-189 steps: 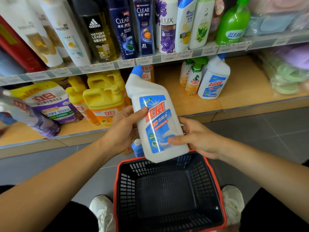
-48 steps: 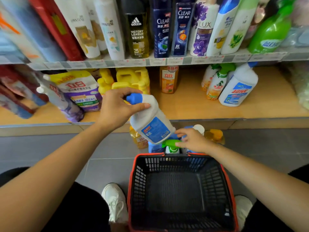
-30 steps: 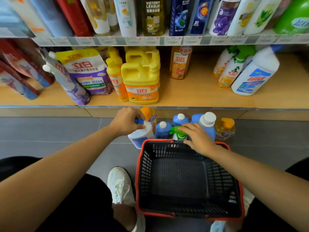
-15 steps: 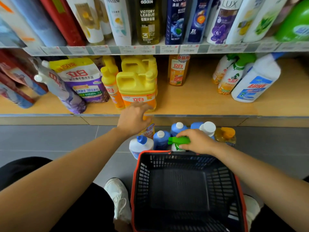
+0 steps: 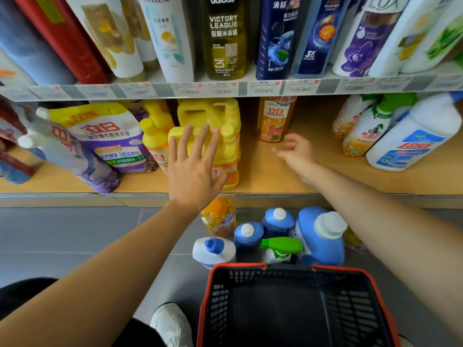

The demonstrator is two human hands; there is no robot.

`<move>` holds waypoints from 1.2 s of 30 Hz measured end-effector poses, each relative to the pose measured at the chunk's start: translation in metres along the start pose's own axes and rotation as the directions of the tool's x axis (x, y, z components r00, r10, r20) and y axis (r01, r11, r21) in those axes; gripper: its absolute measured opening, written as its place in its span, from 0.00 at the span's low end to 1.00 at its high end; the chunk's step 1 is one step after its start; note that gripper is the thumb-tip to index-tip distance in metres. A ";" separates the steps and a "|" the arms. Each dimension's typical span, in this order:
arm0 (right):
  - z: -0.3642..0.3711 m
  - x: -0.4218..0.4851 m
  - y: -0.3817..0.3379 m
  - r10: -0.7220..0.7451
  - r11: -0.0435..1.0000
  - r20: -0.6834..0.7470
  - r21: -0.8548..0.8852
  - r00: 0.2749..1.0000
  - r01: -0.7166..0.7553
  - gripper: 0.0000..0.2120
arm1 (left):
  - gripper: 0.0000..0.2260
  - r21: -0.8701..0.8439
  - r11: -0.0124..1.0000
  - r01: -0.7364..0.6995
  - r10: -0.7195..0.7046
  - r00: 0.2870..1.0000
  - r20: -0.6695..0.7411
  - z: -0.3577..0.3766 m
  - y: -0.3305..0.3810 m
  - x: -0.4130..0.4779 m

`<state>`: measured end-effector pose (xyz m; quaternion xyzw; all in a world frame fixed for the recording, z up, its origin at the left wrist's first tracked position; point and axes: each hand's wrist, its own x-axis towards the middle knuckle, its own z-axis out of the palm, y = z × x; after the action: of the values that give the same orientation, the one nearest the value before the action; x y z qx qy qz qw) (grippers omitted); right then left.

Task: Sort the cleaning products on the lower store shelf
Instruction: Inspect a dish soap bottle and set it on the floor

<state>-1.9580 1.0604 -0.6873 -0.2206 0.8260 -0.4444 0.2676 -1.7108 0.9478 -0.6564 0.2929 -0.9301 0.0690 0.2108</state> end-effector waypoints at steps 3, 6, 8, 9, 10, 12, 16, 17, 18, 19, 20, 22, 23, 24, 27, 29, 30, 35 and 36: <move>0.010 0.038 0.001 0.050 0.991 -0.095 0.130 0.994 -0.037 0.40 | 0.36 -0.011 1.000 0.021 -0.022 0.997 -0.071 0.007 0.001 0.002; 0.014 0.066 0.005 0.050 0.971 -0.099 0.237 0.994 -0.026 0.48 | 0.35 -0.027 0.999 0.032 -0.035 0.992 -0.118 0.014 0.001 0.005; 0.017 0.077 0.009 0.032 0.968 -0.068 0.251 0.997 -0.014 0.49 | 0.34 -0.032 0.999 0.035 -0.039 0.990 -0.133 0.019 -0.001 0.007; 0.019 0.080 0.011 0.035 0.965 -0.075 0.260 0.997 -0.014 0.49 | 0.34 -0.035 0.999 0.037 -0.042 0.989 -0.140 0.021 -0.002 0.007; 0.021 0.081 0.013 0.041 0.962 -0.099 0.271 0.994 -0.013 0.49 | 0.34 -0.038 0.999 0.038 -0.043 0.988 -0.145 0.022 -0.003 0.007; 0.024 0.077 0.020 0.032 0.969 -0.167 0.247 0.985 0.010 0.43 | 0.34 -0.051 0.998 0.035 -0.043 0.987 -0.155 0.024 -0.003 0.007; 0.027 0.074 0.028 0.001 0.973 -0.200 0.228 0.980 0.045 0.39 | 0.34 -0.071 0.997 0.043 -0.055 0.982 -0.181 0.026 -0.001 0.007; 0.027 0.076 0.025 0.009 0.963 -0.205 0.266 0.979 0.047 0.42 | 0.34 -0.078 0.996 0.040 -0.054 0.980 -0.192 0.026 -0.001 0.007; 0.027 0.078 0.019 0.014 0.953 -0.197 0.300 0.980 0.046 0.45 | 0.34 -0.087 0.996 0.032 -0.049 0.978 -0.201 0.027 0.000 0.007; 0.028 0.081 0.013 0.016 0.947 -0.174 0.319 0.985 0.041 0.46 | 0.34 -0.096 0.995 0.025 -0.044 0.977 -0.207 0.027 0.000 0.007; 0.030 0.084 0.008 0.012 0.945 -0.147 0.325 0.989 0.037 0.44 | 0.34 -0.105 0.994 0.019 -0.041 0.977 -0.211 0.028 0.000 0.007; 0.034 0.087 0.002 0.007 0.942 -0.138 0.334 0.990 0.040 0.37 | 0.34 -0.114 0.993 0.017 -0.040 0.977 -0.211 0.027 0.000 0.008; 0.035 0.085 0.001 0.001 0.937 -0.153 0.347 0.988 0.052 0.34 | 0.34 -0.113 0.993 0.017 -0.041 0.977 -0.211 0.027 0.000 0.008; 0.036 0.082 0.001 -0.015 0.932 -0.169 0.354 0.986 0.075 0.31 | 0.34 -0.112 0.994 0.017 -0.041 0.976 -0.212 0.026 0.000 0.008; 0.035 0.065 0.008 -0.087 0.923 -0.184 0.354 0.979 0.149 0.28 | 0.34 -0.107 0.994 0.017 -0.040 0.977 -0.211 0.027 -0.001 0.007; 0.033 0.050 0.019 -0.111 0.919 -0.169 0.357 0.979 0.166 0.27 | 0.34 -0.106 0.994 0.019 -0.041 0.977 -0.209 0.029 -0.001 0.007; 0.031 0.042 0.027 -0.117 0.921 -0.154 0.352 0.981 0.166 0.26 | 0.34 -0.106 0.994 0.018 -0.040 0.977 -0.210 0.030 -0.001 0.006; 0.017 0.005 0.042 -0.221 0.934 -0.092 0.265 0.971 0.238 0.35 | 0.33 -0.105 0.994 0.011 -0.033 0.976 -0.216 0.031 -0.002 0.006; 0.016 0.002 0.037 -0.255 0.923 -0.117 0.266 0.960 0.278 0.37 | 0.33 -0.101 0.995 0.012 -0.033 0.976 -0.215 0.031 -0.001 0.006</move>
<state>-1.9542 1.0681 -0.7273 -0.2728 0.7273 -0.5974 0.1995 -1.7255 0.9357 -0.6816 0.2836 -0.9005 0.0520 0.3255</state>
